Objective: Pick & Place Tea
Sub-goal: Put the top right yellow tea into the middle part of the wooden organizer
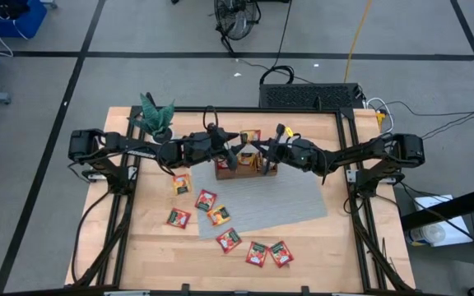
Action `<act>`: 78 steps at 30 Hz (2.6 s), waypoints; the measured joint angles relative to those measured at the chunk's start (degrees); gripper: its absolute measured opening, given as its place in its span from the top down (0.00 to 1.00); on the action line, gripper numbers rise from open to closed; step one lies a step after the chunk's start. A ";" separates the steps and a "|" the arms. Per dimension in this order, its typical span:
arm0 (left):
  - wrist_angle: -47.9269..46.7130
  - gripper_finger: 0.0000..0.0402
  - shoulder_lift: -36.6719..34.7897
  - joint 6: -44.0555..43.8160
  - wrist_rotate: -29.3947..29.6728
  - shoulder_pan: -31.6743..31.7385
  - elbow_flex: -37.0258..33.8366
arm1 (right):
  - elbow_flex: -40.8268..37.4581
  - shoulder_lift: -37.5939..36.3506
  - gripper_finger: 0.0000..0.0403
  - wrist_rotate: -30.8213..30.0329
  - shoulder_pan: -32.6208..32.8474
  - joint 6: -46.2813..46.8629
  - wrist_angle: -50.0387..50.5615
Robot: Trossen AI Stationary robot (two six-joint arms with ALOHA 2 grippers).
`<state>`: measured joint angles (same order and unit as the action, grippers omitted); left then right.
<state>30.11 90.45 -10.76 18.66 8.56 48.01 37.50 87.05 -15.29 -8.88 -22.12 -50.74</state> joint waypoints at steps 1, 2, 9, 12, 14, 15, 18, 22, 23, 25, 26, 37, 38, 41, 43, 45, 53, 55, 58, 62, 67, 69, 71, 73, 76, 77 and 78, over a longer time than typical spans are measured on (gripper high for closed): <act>0.15 0.44 0.00 0.00 0.06 0.00 0.00 | 0.00 0.00 1.00 0.02 0.00 0.01 -0.01; 0.25 0.44 0.00 0.04 0.08 0.12 0.00 | 0.00 0.00 1.00 0.02 0.00 0.01 0.00; 0.85 0.44 0.00 -0.09 0.08 0.46 -0.02 | 0.00 0.00 1.00 0.07 0.00 0.01 0.00; 1.57 0.44 -0.04 -0.28 -0.40 0.42 -0.02 | 0.00 0.00 1.00 0.09 0.00 0.01 -0.01; 1.53 0.45 -0.04 -1.43 -1.58 0.43 -0.02 | 0.00 0.00 1.00 0.09 0.00 0.01 -0.02; 1.53 0.47 -0.04 -2.34 -2.42 0.55 -0.02 | 0.00 0.00 1.00 0.09 0.00 -0.01 -0.03; 1.40 0.55 -0.04 -4.47 -4.22 1.03 -0.02 | 0.00 0.00 1.00 0.13 0.00 0.01 -0.43; 1.28 0.70 -0.02 -4.99 -5.78 1.87 -0.02 | 0.00 0.00 1.00 0.13 0.00 0.00 -0.42; 1.35 0.74 -0.04 -4.90 -6.35 2.11 -0.02 | 0.00 0.00 1.00 0.13 0.00 -0.01 -0.42; 1.35 0.82 -0.04 -4.55 -7.44 2.49 -0.02 | 0.00 0.00 1.00 0.32 0.00 0.01 -0.25; 1.36 0.87 -0.04 -4.19 -8.09 2.77 -0.02 | 0.00 0.00 1.00 0.33 0.00 0.01 0.01; 0.47 0.99 -0.72 4.10 -11.44 3.55 -0.06 | 0.04 0.00 1.00 0.48 0.00 0.64 2.62; -0.47 0.99 -1.55 5.17 -11.36 3.52 -0.11 | 0.04 0.00 1.00 0.46 0.00 0.66 3.57; -4.10 0.99 -5.37 7.66 -9.36 3.54 -0.03 | 0.04 0.02 1.00 0.44 0.00 0.66 5.13; -8.15 0.99 -7.96 8.42 -7.50 3.54 -0.02 | 0.04 0.00 1.00 0.43 0.00 0.92 5.64; -13.26 1.00 -10.60 8.98 -7.00 3.56 0.03 | 0.04 0.00 1.00 0.42 0.00 1.35 6.33; -52.51 1.00 -11.15 7.51 -11.70 4.03 17.98 | 0.01 -5.42 1.00 -2.76 0.00 0.97 12.63; -59.94 1.00 -8.62 8.13 -12.95 4.02 24.18 | 0.00 -8.75 1.00 -2.84 -0.01 0.97 17.03; -66.68 1.00 -2.78 10.73 -15.93 3.79 32.68 | 0.04 -13.64 1.00 -2.80 -0.13 1.40 23.38; -75.86 1.00 6.74 15.58 -16.74 3.35 41.28 | 0.00 -19.32 1.00 -2.80 -0.15 1.88 31.10; -79.88 1.00 17.36 20.99 -17.12 3.05 48.12 | -0.02 -23.13 1.00 -2.80 -0.13 3.01 36.21; -80.23 1.00 20.30 22.38 -17.13 2.83 49.89 | 0.00 -23.61 1.00 -2.80 -0.13 3.57 37.38; -81.11 1.00 22.50 23.32 -17.14 2.63 51.49 | -0.04 -23.74 1.00 -2.80 -0.13 3.64 38.58; -83.16 1.00 24.18 23.89 -17.34 2.42 52.89 | -0.04 -23.70 1.00 -2.81 -0.14 3.67 39.26; -84.36 1.00 25.32 24.29 -17.86 2.25 53.59 | -0.95 -23.69 1.00 -2.82 -0.15 3.57 38.64; -84.53 1.00 25.58 24.46 -18.28 2.25 53.59 | -1.21 -23.69 1.00 -2.82 -0.15 3.57 38.52; -84.49 1.00 25.86 24.46 -18.63 2.25 53.59 | -1.54 -23.69 1.00 -2.82 -0.15 3.53 38.14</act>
<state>-54.38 116.31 13.69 0.03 10.81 101.60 35.96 63.35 -18.11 -9.04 -18.59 -12.60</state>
